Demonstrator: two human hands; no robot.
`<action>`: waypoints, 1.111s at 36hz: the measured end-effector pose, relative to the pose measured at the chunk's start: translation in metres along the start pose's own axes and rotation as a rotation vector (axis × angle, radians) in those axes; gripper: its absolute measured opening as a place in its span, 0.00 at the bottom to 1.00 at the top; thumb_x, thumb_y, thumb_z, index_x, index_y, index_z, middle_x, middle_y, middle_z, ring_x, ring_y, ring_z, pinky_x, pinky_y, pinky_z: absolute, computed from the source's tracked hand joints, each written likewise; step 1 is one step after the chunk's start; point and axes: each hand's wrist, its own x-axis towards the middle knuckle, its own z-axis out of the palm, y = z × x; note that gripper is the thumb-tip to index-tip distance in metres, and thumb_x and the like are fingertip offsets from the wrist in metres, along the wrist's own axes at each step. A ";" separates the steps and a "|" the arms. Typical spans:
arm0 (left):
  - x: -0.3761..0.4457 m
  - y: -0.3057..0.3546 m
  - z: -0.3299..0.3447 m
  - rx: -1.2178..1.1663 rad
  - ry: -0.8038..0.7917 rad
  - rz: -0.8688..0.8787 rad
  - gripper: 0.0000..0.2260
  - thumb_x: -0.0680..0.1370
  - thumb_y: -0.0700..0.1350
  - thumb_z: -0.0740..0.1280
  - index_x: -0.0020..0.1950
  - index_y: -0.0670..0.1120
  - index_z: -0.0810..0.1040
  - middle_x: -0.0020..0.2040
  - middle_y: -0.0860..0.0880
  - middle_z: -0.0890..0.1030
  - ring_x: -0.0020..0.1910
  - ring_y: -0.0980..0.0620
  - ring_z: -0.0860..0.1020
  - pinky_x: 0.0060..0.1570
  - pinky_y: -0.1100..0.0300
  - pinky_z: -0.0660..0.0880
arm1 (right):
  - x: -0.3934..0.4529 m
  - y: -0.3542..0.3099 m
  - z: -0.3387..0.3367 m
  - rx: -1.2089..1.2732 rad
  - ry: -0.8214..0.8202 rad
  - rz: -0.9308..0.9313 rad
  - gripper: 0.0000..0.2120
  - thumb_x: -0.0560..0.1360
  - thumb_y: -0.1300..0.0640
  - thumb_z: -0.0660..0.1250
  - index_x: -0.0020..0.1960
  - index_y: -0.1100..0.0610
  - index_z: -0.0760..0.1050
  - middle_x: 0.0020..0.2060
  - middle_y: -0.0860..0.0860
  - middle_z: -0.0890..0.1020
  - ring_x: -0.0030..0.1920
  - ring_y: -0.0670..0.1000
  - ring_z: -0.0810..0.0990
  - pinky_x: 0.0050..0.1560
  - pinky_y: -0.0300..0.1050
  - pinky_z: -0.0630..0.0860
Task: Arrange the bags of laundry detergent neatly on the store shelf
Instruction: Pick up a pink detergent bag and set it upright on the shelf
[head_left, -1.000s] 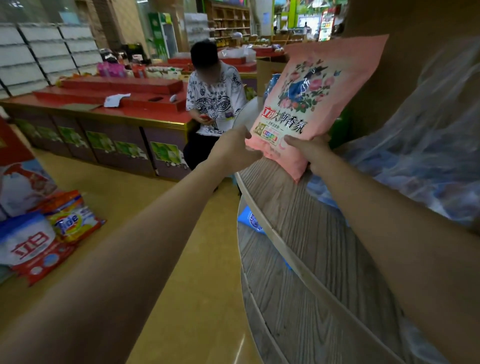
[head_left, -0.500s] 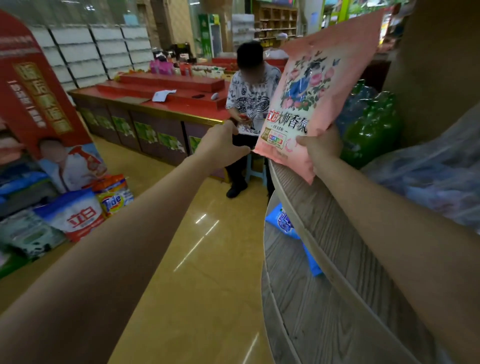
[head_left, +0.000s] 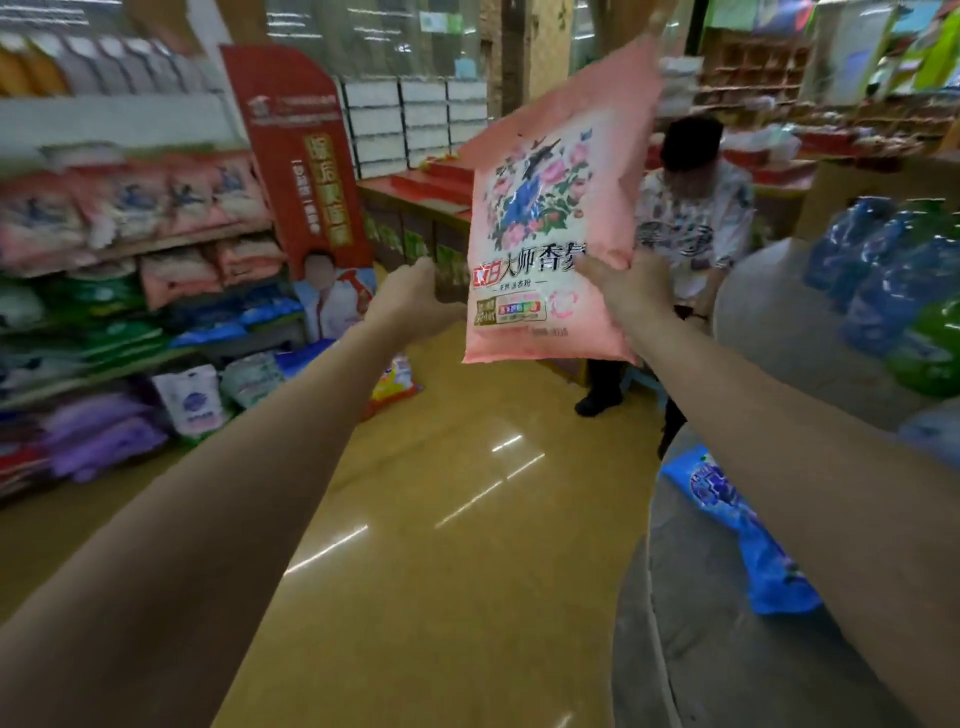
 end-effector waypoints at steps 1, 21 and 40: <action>-0.004 -0.012 -0.008 -0.012 0.013 -0.028 0.22 0.74 0.51 0.69 0.62 0.40 0.70 0.56 0.43 0.76 0.55 0.44 0.75 0.49 0.52 0.73 | -0.005 -0.007 0.011 -0.006 -0.024 -0.015 0.23 0.71 0.48 0.72 0.60 0.60 0.74 0.49 0.48 0.76 0.51 0.51 0.77 0.53 0.46 0.75; -0.131 -0.210 -0.149 -0.039 0.256 -0.443 0.22 0.76 0.50 0.67 0.66 0.41 0.69 0.61 0.44 0.76 0.54 0.46 0.75 0.46 0.57 0.70 | -0.145 -0.126 0.208 0.132 -0.602 -0.153 0.15 0.72 0.55 0.72 0.57 0.58 0.79 0.47 0.52 0.81 0.49 0.53 0.80 0.48 0.43 0.74; -0.205 -0.311 -0.216 -0.877 0.496 -0.708 0.23 0.76 0.60 0.64 0.57 0.41 0.76 0.52 0.42 0.82 0.50 0.43 0.81 0.55 0.47 0.78 | -0.223 -0.178 0.303 0.334 -0.645 -0.208 0.18 0.78 0.50 0.63 0.47 0.67 0.77 0.42 0.64 0.80 0.43 0.61 0.79 0.38 0.44 0.68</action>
